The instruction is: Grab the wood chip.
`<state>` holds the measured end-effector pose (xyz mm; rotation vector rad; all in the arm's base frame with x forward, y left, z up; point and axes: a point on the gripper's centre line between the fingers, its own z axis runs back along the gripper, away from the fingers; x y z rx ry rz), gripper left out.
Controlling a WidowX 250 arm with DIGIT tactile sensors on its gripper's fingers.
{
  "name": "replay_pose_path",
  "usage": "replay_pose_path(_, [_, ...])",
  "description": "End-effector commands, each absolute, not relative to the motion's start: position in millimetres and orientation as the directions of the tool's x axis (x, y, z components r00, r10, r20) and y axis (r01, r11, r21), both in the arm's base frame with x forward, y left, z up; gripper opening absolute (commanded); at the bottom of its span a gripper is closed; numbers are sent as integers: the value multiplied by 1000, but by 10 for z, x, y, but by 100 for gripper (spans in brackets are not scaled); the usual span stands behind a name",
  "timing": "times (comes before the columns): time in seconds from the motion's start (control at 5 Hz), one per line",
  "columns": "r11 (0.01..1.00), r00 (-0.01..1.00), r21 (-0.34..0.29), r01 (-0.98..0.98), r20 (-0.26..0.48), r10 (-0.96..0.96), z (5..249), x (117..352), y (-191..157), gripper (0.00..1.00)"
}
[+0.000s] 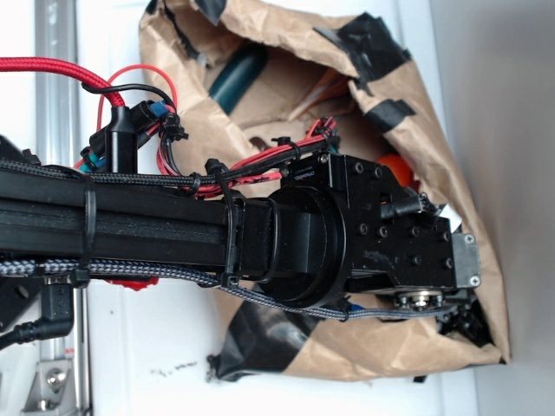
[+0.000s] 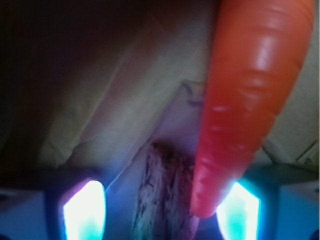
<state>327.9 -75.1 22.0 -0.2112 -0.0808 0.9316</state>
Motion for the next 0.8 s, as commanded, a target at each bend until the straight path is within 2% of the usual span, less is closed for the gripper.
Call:
replay_pose_path(0.0, [587, 609, -260, -766, -1, 793, 450, 2993, -713, 0])
replay_pose_path(0.4, [614, 629, -267, -742, 38, 777, 522, 2867, -464, 0])
replay_pose_path(0.6, [686, 682, -237, -688, 112, 722, 634, 2914, -368, 0])
